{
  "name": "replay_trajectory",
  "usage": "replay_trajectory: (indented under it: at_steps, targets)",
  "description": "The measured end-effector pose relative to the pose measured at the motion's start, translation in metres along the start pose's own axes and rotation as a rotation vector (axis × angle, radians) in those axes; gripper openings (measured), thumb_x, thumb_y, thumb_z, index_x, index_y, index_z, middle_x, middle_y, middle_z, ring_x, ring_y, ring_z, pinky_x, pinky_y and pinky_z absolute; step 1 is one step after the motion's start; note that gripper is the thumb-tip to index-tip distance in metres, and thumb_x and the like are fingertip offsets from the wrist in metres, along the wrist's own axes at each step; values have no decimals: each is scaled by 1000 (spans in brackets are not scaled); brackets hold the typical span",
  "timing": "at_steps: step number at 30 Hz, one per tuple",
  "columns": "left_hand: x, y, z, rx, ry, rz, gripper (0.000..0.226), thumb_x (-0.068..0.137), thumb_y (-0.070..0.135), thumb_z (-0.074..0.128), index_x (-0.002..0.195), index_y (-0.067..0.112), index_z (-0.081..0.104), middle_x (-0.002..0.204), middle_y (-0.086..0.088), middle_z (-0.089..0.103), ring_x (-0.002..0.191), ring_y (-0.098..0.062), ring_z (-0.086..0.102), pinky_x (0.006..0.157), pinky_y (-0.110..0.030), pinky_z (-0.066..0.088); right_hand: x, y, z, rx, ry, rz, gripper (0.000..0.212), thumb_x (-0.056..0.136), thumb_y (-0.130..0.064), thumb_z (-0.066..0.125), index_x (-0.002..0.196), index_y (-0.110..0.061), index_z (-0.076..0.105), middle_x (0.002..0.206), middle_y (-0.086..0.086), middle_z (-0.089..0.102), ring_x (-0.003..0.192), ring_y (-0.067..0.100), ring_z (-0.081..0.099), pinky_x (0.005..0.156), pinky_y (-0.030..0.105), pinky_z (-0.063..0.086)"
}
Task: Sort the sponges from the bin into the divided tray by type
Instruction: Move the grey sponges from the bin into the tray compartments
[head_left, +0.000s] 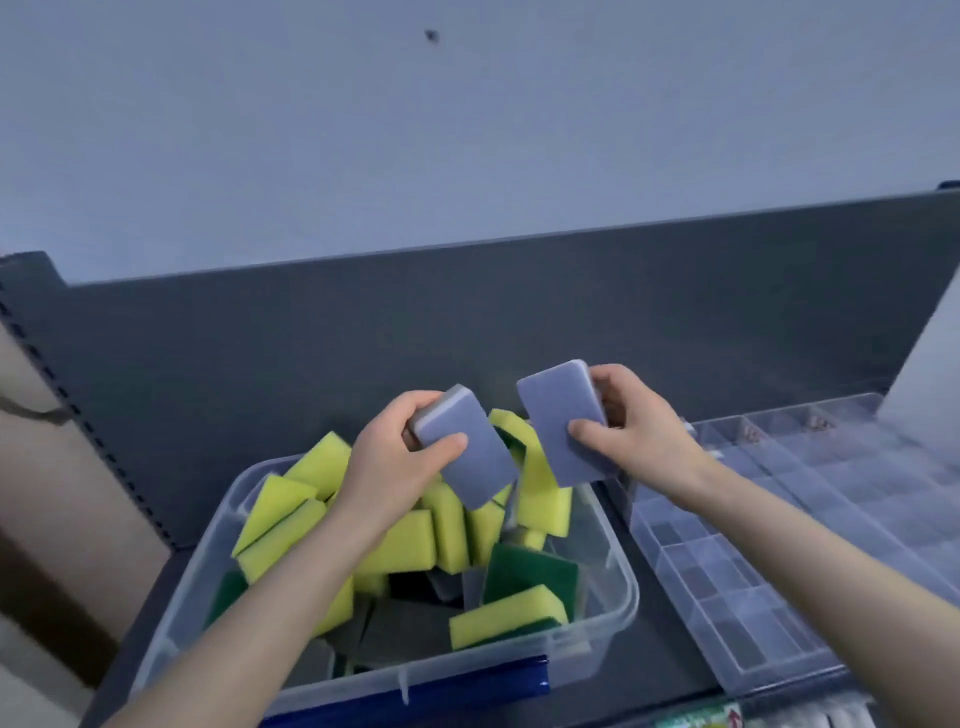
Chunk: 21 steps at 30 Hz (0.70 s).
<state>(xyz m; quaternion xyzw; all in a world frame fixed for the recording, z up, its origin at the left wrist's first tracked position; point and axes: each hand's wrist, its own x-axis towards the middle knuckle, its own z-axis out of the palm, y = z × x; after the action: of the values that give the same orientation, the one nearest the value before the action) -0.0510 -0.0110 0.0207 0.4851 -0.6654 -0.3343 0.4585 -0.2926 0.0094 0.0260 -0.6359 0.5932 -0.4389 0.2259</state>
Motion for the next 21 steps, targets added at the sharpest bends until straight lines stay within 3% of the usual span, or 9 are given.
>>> replay_trajectory:
  at_steps: [3,6,14,18,21]
  targets:
    - [10,12,31,-12,-42,27,26,81,16,71,101,30,63,93,11,67,84,-8,62,73,-26,51,-3,17,-34,86,32,48,54,81,-18,63,126,-37,42,106,-11,63,94,10,64,81,36,55]
    - [18,20,65,-7,-79,61,24,81,18,72,100,30,63,92,13,68,84,-6,62,71,-23,50,-5,38,-64,95,27,67,62,83,-16,60,132,-45,35,108,-13,62,96,9,61,80,30,53]
    - [35,34,149,218,-141,73,23,75,31,75,90,34,58,80,14,63,71,-2,56,64,-24,45,8,103,-124,105,75,136,31,80,-23,71,101,-34,52,95,-8,67,85,16,66,70,33,58]
    - [39,36,189,351,-153,16,28,72,37,73,90,34,53,89,16,64,83,-6,61,74,-38,52,12,146,-140,99,46,180,29,76,-21,75,95,-25,53,92,-2,67,81,23,66,66,36,59]
    - [37,36,213,453,-165,-18,30,75,34,72,96,31,51,96,14,64,90,-10,61,80,-40,51,14,172,-147,86,-21,189,34,74,-17,76,97,-25,52,92,2,67,78,20,65,70,37,56]
